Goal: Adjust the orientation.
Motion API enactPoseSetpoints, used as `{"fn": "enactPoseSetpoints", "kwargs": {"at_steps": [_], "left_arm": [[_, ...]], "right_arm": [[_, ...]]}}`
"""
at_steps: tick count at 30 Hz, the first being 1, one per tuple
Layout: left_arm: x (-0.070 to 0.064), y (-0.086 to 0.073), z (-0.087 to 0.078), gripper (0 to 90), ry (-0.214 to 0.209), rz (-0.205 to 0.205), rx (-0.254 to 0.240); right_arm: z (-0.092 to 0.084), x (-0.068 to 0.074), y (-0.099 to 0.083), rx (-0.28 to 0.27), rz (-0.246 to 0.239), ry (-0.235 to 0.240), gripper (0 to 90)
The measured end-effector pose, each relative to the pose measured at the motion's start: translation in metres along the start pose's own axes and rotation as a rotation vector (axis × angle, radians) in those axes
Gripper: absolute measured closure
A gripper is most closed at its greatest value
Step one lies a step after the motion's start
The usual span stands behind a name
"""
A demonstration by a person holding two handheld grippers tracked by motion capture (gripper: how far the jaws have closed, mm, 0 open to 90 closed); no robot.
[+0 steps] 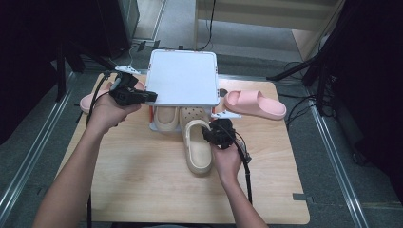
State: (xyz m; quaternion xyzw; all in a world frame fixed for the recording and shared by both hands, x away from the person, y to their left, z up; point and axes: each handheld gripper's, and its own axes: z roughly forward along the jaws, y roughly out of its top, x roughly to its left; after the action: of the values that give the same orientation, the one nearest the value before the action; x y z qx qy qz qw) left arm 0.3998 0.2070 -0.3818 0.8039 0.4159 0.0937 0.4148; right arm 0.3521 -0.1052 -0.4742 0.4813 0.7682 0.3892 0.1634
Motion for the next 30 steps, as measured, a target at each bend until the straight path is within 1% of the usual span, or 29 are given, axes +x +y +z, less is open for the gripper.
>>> {"fn": "enactPoseSetpoints", "kwargs": {"at_steps": [3, 5, 10, 16, 22, 27, 28, 30], "left_arm": [[0.000, 0.000, 0.000, 82.3, 0.002, 0.000, -0.002], [0.000, 0.000, 0.000, 82.3, 0.003, 0.000, -0.002], [0.000, 0.000, 0.000, 82.3, 0.001, 0.000, -0.002], [0.000, 0.000, 0.000, 82.3, 0.002, 0.001, -0.004], [0.000, -0.001, 0.000, 82.3, 0.003, 0.001, -0.004], [0.000, -0.001, 0.000, 82.3, 0.004, 0.002, -0.006], [0.000, -0.001, 0.000, 82.3, 0.003, 0.002, -0.006], [0.000, -0.001, 0.000, 82.8, 0.004, 0.003, -0.007]], "right_arm": [[-0.011, 0.002, 0.000, -0.019, 0.003, 0.025, 59.0], [-0.018, 0.002, 0.000, -0.026, -0.001, 0.044, 57.5], [-0.037, 0.001, -0.006, -0.039, -0.014, 0.073, 56.7], [-0.053, 0.000, -0.023, -0.021, -0.018, 0.110, 56.8], [-0.064, 0.003, -0.046, 0.016, -0.044, 0.144, 68.6], [-0.069, 0.011, -0.068, 0.059, -0.047, 0.195, 82.7], [-0.069, 0.013, -0.071, 0.065, -0.054, 0.197, 84.7], [-0.070, 0.015, -0.077, 0.074, -0.052, 0.209, 87.5]]}}
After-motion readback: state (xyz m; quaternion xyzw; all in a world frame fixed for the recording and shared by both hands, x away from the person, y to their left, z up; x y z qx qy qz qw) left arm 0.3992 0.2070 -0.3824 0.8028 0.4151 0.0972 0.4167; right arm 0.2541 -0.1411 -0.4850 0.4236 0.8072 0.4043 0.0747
